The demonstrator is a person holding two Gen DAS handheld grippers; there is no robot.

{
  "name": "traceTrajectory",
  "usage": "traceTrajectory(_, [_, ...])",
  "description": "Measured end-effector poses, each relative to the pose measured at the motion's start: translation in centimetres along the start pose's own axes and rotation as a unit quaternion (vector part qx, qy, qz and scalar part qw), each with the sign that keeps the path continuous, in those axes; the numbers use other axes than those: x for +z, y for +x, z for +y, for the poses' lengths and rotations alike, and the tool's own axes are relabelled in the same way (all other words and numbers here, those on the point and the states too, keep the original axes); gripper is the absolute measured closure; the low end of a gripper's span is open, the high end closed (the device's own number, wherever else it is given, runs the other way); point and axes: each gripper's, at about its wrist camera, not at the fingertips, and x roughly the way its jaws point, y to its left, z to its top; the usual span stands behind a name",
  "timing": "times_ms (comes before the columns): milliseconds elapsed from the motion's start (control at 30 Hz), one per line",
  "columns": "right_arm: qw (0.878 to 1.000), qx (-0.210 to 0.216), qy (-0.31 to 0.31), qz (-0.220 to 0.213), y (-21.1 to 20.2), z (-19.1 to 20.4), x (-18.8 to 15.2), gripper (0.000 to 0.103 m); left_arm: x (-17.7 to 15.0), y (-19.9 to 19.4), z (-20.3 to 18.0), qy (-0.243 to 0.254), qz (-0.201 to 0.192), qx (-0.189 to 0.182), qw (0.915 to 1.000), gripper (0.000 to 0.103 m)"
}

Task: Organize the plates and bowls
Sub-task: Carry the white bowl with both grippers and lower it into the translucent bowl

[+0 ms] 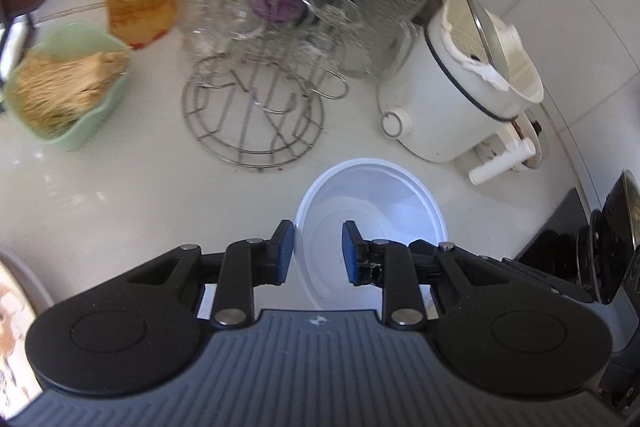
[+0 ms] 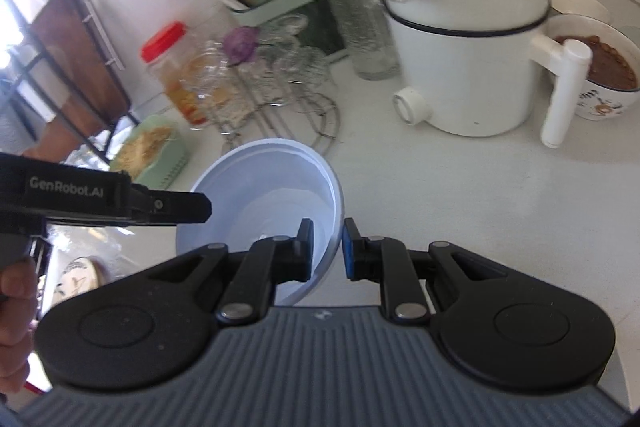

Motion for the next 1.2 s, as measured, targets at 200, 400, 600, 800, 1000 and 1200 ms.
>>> traceTrajectory(200, [0.999,0.033,-0.022,-0.008,-1.1,2.2,0.1,0.085,-1.7,-3.1,1.6,-0.028,-0.029,0.015,0.9991,0.073])
traceTrajectory(400, [0.997,0.059,-0.054,-0.006,-1.9,4.7,-0.4,0.085,-3.8,-6.2,2.2,-0.041,-0.06,0.057,0.9958,0.073])
traceTrajectory(600, [0.993,0.101,-0.062,-0.013,-2.1,6.0,-0.5,0.085,-5.6,-8.2,4.4,-0.069,-0.081,0.072,0.9917,0.073])
traceTrajectory(800, [0.99,0.127,-0.066,-0.009,-1.6,7.3,-1.5,0.085,-7.7,-8.4,6.4,-0.089,-0.093,0.083,0.9882,0.073])
traceTrajectory(1000, [0.989,0.112,-0.092,0.003,-0.5,9.3,-2.5,0.085,-8.3,-7.8,8.6,-0.083,-0.086,0.072,0.9902,0.073])
traceTrajectory(1200, [0.993,0.087,-0.078,0.032,0.8,10.2,-3.9,0.084,-8.9,-7.6,9.8,-0.077,-0.065,0.066,0.9927,0.073])
